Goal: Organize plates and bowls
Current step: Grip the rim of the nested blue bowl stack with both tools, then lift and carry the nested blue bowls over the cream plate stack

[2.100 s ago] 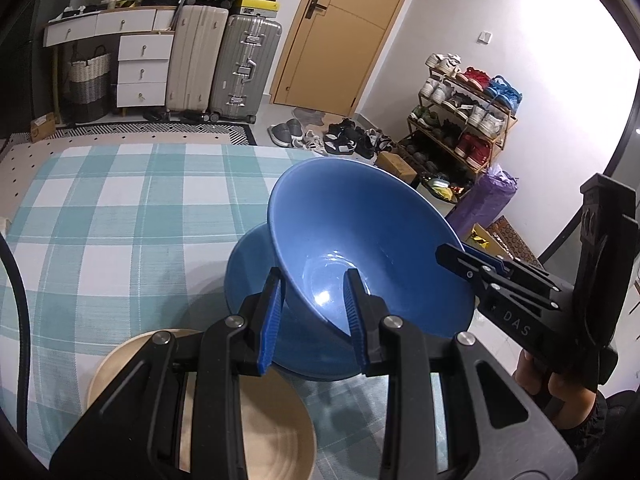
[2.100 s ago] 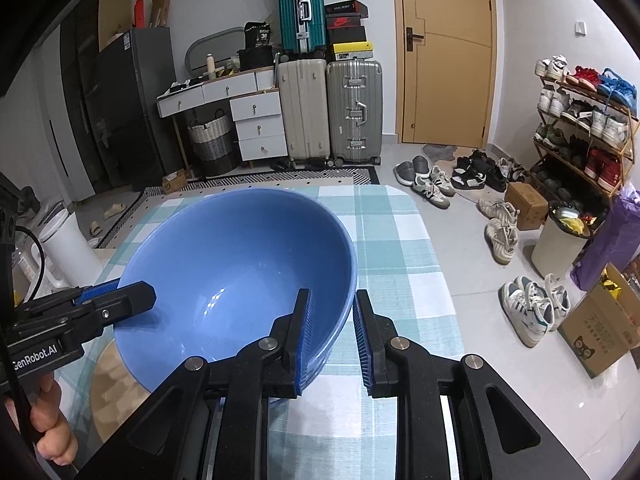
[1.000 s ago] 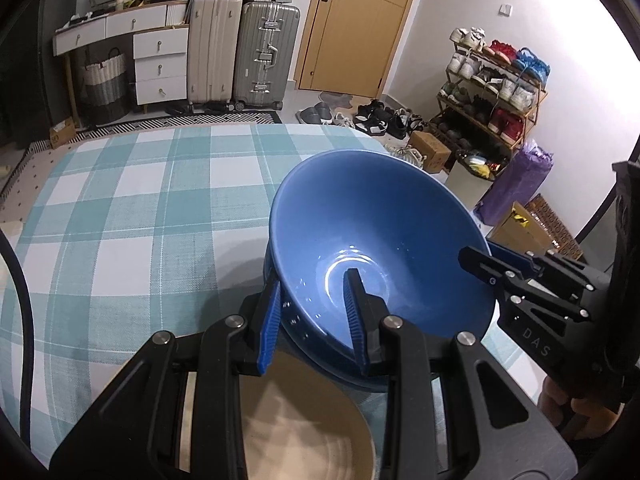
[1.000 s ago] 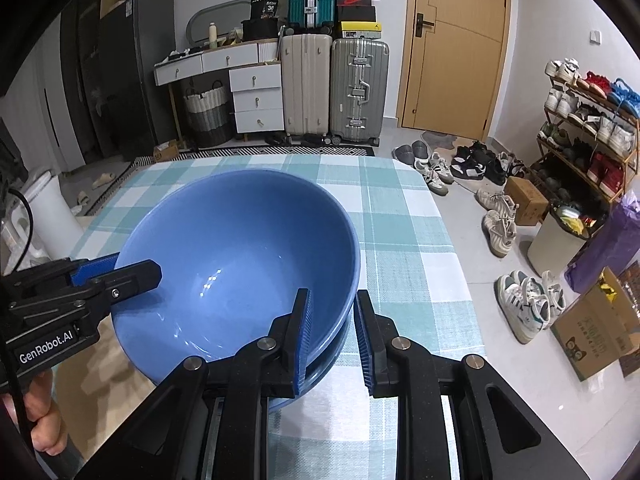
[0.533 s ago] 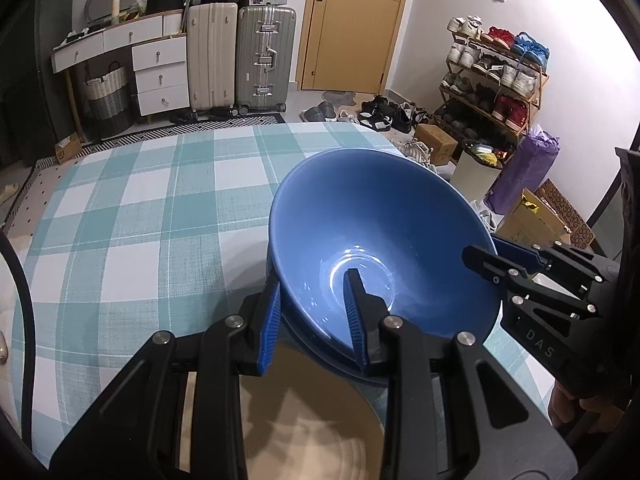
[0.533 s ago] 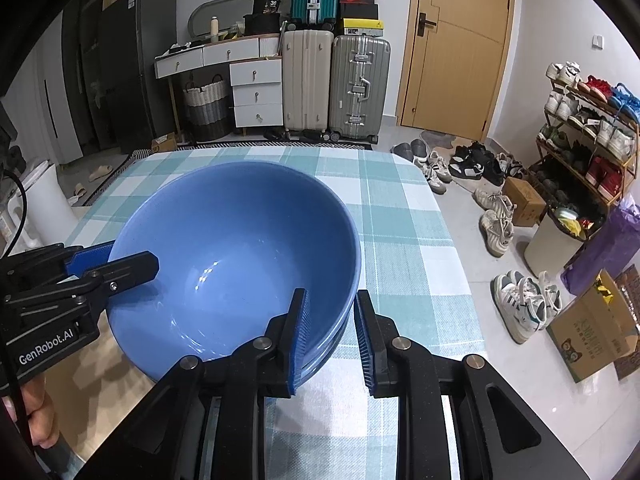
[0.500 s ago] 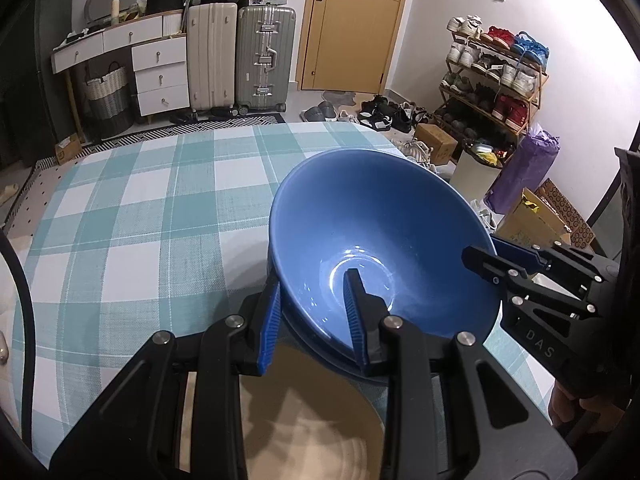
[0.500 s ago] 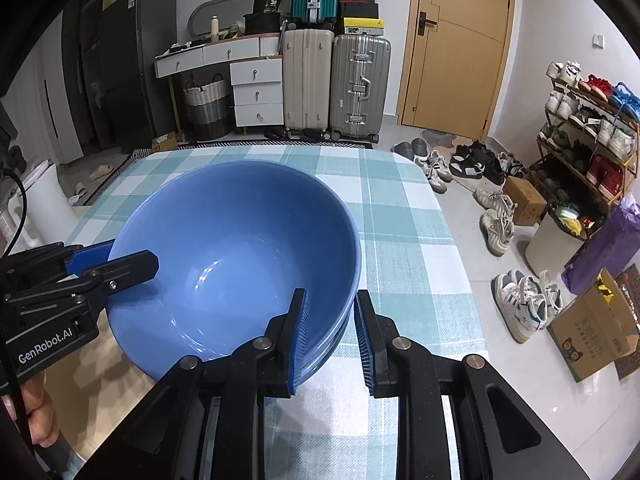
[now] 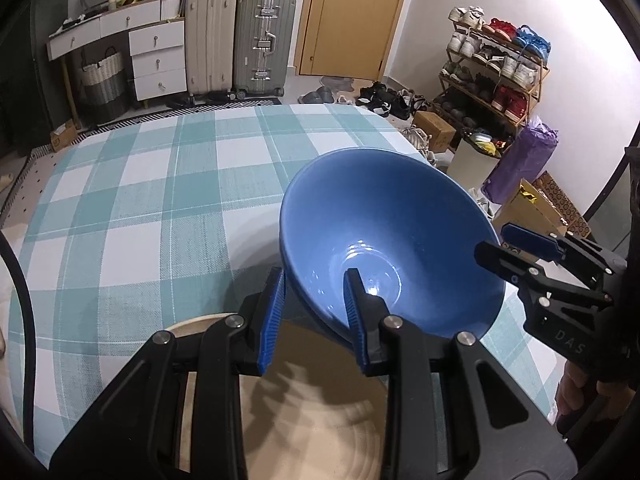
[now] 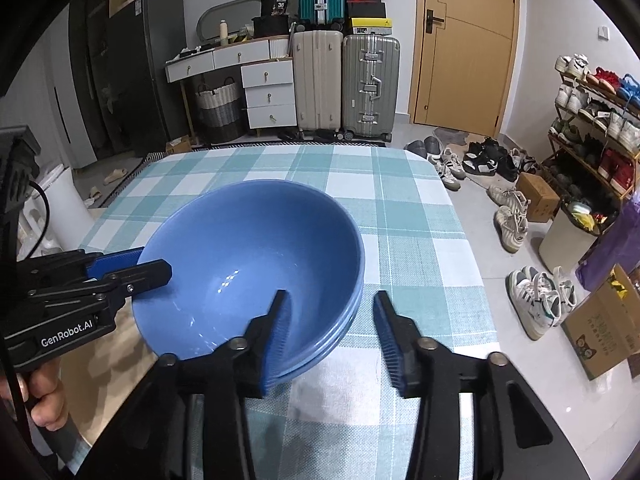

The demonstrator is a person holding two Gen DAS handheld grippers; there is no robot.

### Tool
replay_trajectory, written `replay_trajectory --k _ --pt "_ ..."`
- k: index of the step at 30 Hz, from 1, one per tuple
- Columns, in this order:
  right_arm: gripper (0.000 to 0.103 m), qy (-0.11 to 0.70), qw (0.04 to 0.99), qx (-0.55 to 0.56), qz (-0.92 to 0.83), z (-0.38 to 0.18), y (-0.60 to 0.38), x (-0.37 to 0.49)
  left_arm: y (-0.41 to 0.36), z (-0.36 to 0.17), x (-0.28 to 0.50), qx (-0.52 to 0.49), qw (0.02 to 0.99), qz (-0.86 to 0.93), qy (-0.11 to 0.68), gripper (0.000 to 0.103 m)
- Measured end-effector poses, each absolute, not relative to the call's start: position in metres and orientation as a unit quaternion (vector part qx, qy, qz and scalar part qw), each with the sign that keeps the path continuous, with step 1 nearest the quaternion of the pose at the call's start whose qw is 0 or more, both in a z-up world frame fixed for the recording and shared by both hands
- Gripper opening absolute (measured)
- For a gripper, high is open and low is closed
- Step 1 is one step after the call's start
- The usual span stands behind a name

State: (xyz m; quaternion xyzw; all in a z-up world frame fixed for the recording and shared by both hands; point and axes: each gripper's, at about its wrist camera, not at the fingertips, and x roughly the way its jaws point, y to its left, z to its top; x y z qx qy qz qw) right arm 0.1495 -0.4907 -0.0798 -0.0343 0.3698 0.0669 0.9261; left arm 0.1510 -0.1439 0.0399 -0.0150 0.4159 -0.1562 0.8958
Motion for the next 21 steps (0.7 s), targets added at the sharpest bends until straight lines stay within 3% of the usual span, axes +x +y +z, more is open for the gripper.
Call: replay_trajectory --k 5,9,11,13,15,21 --pt "0.075 0.367 0.927 0.001 0.075 -0.075 -0.501 0.146 -0.133 0.04 0.157 -0.035 0.89 -0.16 0.425 0.03" --pt "0.084 0.367 0.927 0.032 0.073 -0.072 -0.512 0.147 -0.122 0.041 0.165 -0.055 0.888 -0.15 0.432 0.053" --pt "0.084 0.373 0.924 0.044 0.072 -0.074 -0.515 0.149 -0.117 0.042 0.168 -0.067 0.886 -0.149 0.433 0.058" --pt "0.084 0.376 0.922 0.051 0.073 -0.076 -0.515 0.15 -0.115 0.042 0.172 -0.074 0.884 -0.15 0.436 0.087" --pt "0.085 0.382 0.919 0.063 0.078 -0.079 -0.515 0.154 -0.113 0.042 0.175 -0.085 0.883 -0.152 0.435 0.099" --pt "0.085 0.389 0.911 0.106 0.087 -0.093 -0.518 0.164 -0.111 0.03 0.19 -0.111 0.872 -0.158 0.45 0.102"
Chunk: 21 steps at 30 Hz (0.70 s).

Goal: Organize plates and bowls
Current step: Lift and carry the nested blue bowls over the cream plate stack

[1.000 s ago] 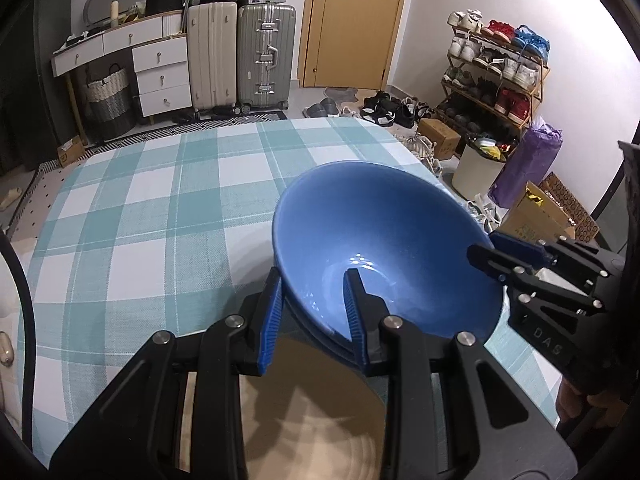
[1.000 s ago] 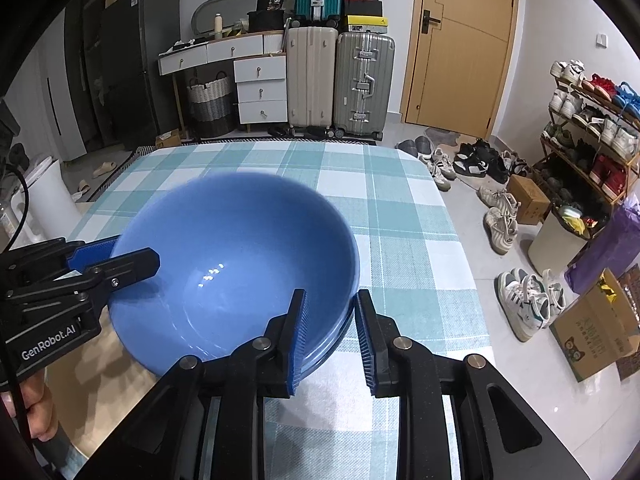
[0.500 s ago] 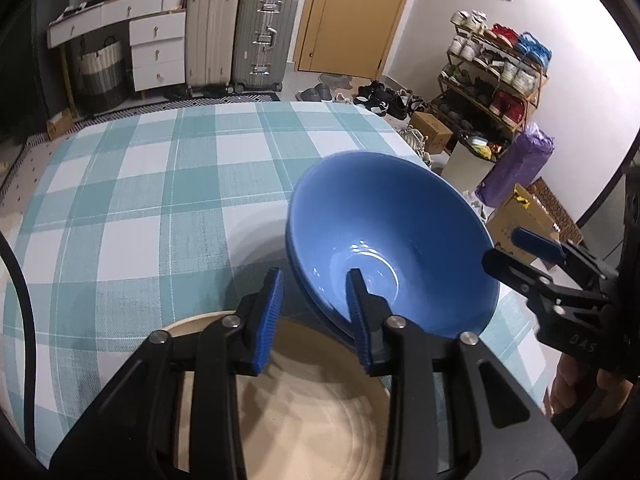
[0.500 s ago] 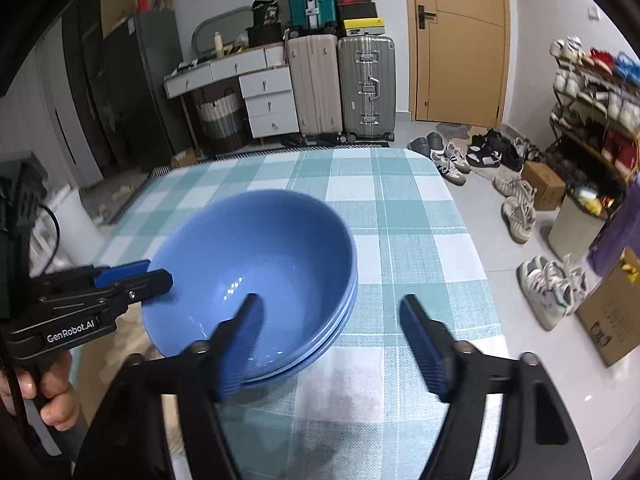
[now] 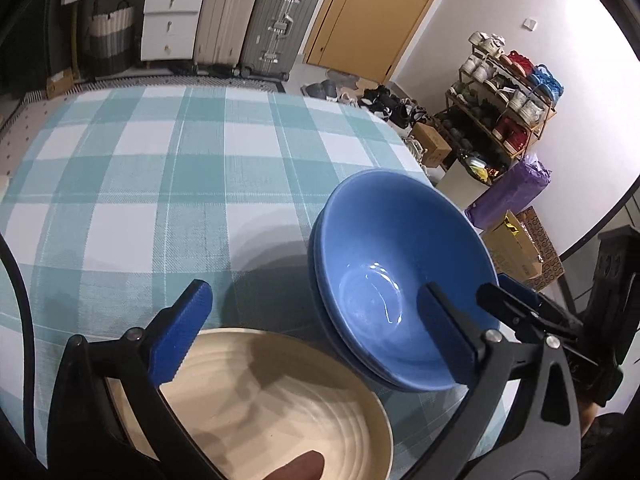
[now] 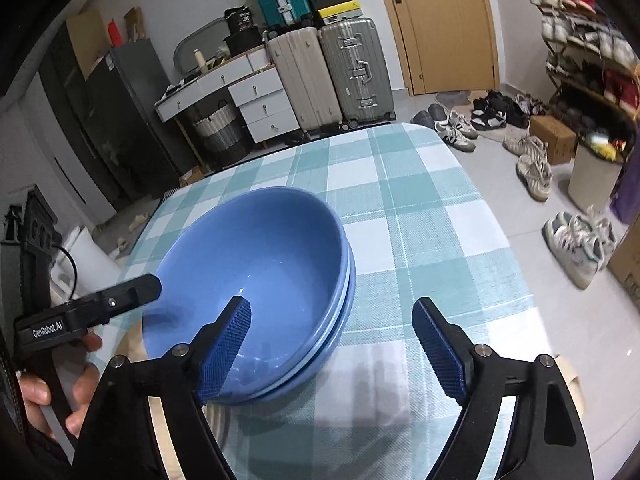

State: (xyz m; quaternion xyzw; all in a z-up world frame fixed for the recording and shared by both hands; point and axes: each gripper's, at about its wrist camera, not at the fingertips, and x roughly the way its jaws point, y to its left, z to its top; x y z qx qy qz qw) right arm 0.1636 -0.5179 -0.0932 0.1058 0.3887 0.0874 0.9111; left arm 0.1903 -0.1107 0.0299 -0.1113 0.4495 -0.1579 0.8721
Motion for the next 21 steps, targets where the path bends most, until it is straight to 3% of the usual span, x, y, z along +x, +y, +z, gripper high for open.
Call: replay_trajectory --k 5,9,14,16,21 --pt "0.082 0.39 0.904 0.139 0.103 -0.105 -0.519 0.171 -0.113 0.014 0.201 -0.131 0.862 -0.159 0.463 0.101" --pt "0.061 0.395 0.898 0.155 0.118 -0.114 -0.516 0.176 -0.115 0.004 0.205 -0.145 0.859 -0.158 0.464 0.099" --pt "0.046 0.399 0.896 0.155 0.12 -0.119 -0.513 0.177 -0.123 -0.002 0.207 -0.143 0.85 -0.181 0.473 0.067" --pt "0.044 0.398 0.896 0.156 0.122 -0.119 -0.513 0.176 -0.128 -0.001 0.205 -0.136 0.849 -0.194 0.471 0.048" --pt "0.041 0.392 0.9 0.155 0.113 -0.118 -0.511 0.172 -0.136 0.004 0.198 -0.105 0.859 -0.194 0.462 0.033"
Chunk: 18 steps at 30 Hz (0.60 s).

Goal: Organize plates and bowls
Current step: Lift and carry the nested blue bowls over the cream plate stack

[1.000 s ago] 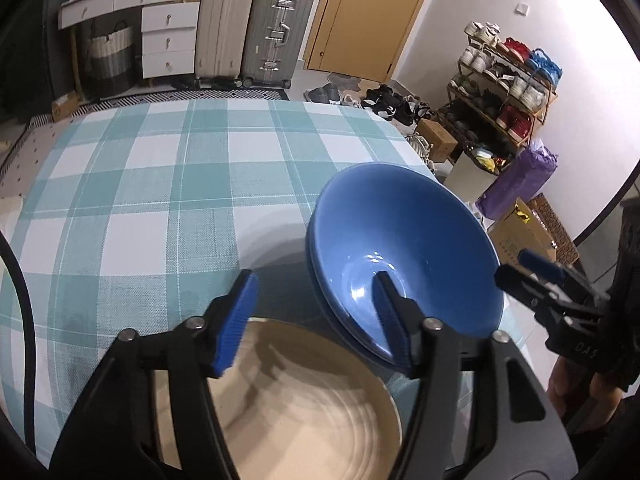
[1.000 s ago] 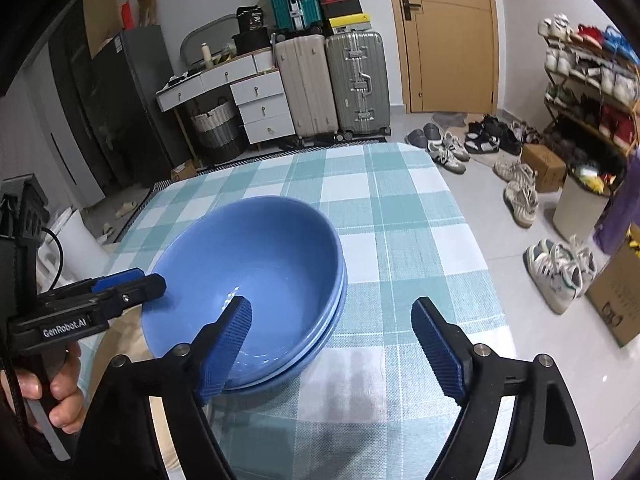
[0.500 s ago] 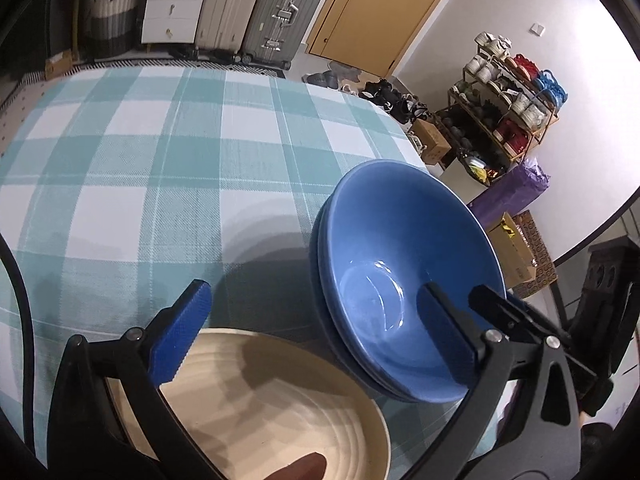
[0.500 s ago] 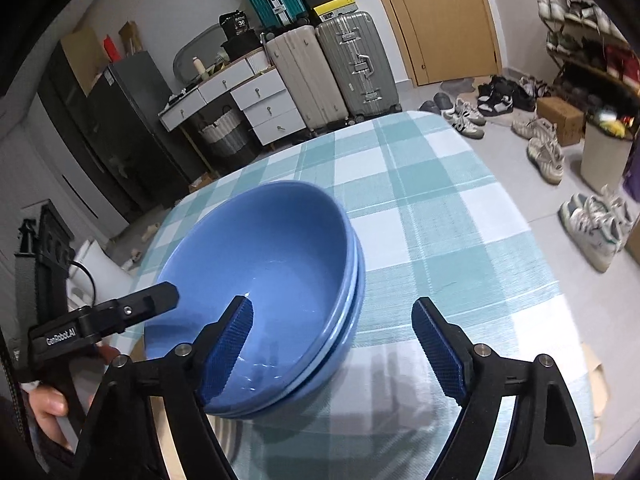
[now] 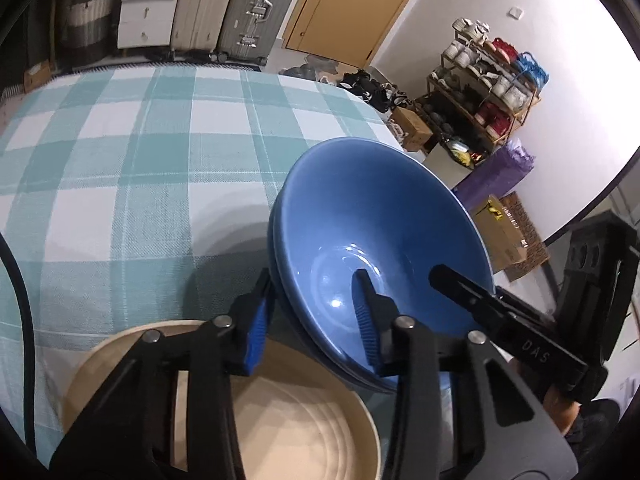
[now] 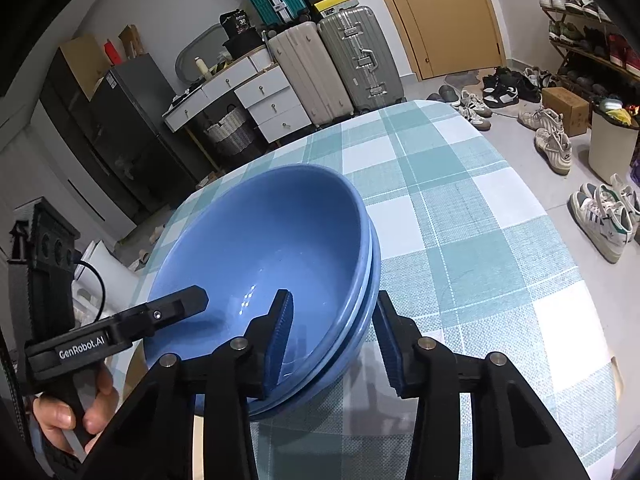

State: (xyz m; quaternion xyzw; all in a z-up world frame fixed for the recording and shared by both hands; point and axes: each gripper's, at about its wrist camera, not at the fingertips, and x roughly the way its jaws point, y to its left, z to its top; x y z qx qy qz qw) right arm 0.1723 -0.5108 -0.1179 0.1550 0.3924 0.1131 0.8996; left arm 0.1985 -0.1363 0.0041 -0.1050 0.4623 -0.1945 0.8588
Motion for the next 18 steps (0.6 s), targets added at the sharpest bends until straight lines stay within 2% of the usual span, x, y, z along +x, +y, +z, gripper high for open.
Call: replay_trajectory --k 6,18 --pt "0.037 0.395 0.901 0.146 0.103 -0.115 -0.51 0.17 -0.14 0.011 0.191 -0.084 0.869 -0.188 0.45 0.031" --pt "0.037 0.389 0.904 0.145 0.102 -0.103 -0.512 0.16 -0.141 0.03 0.175 -0.073 0.876 -0.19 0.437 0.031"
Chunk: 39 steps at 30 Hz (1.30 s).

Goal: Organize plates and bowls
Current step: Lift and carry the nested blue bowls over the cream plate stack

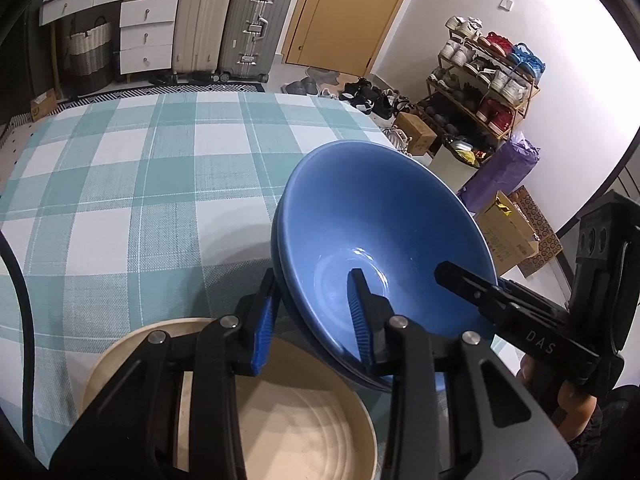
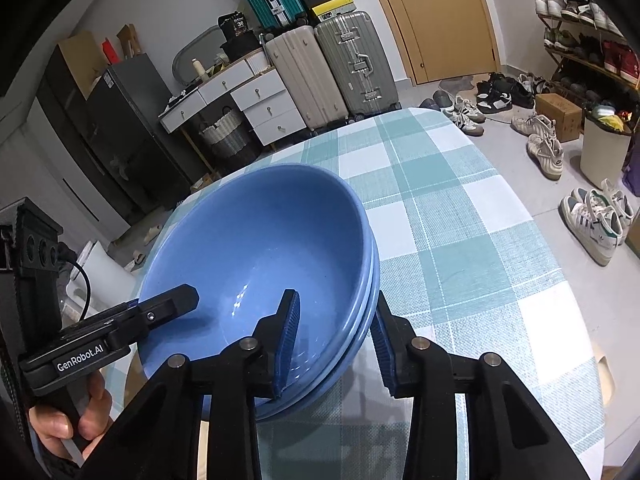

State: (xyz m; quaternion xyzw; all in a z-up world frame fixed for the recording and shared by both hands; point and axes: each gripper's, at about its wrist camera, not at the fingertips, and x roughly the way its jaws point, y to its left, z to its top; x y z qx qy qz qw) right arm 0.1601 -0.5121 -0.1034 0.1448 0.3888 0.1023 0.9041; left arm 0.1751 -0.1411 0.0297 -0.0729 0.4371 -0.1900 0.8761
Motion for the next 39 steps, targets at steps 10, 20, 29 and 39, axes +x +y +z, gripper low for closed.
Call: replay_trajectory --k 10,20,29,39 --pt "0.037 0.374 0.912 0.134 0.105 -0.084 -0.507 0.145 -0.136 0.055 0.152 -0.07 0.885 -0.192 0.419 0.031" --pt "0.037 0.358 0.919 0.119 0.114 -0.06 -0.492 0.123 -0.119 0.088 0.118 -0.072 0.895 -0.186 0.399 0.031" --pt "0.037 0.347 0.923 0.107 0.126 -0.042 -0.471 0.104 -0.099 0.113 0.087 -0.077 0.903 -0.178 0.383 0.031" --pt "0.037 0.344 0.924 0.092 0.139 -0.033 -0.444 0.091 -0.073 0.128 0.053 -0.084 0.91 -0.165 0.371 0.031"
